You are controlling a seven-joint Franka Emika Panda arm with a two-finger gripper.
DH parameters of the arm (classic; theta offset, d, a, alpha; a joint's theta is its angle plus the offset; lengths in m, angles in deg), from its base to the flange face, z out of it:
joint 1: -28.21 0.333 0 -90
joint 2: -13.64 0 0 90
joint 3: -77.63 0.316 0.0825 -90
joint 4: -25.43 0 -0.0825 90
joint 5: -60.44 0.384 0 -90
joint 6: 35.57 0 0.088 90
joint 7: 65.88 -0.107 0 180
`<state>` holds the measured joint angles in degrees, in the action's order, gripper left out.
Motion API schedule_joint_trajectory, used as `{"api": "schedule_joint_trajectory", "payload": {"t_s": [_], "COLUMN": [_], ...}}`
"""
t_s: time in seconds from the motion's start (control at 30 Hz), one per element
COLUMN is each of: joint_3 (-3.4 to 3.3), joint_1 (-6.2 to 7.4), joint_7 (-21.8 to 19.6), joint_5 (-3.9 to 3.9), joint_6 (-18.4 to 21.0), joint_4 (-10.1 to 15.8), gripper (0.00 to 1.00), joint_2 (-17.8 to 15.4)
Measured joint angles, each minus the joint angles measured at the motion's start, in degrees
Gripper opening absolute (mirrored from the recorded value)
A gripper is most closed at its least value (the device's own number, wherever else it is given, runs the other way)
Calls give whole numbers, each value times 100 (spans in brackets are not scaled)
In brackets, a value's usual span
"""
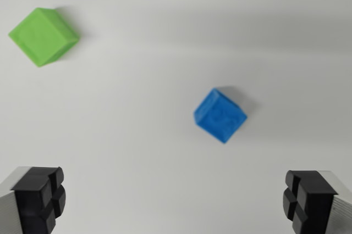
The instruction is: Stack cube
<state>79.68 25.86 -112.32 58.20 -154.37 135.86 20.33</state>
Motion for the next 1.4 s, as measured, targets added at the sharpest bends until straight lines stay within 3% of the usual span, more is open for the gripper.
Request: {"api": "schedule_joint_trajectory", "payload": {"t_s": [0.73,1.4], "joint_3": [105,232], "joint_1": [163,383], "joint_7": [403,928], "joint_5": [0,-30], "joint_6": [-478,-1047], "joint_4": [144,184], "gripper": [100,100], "joint_2": [363,945]}}
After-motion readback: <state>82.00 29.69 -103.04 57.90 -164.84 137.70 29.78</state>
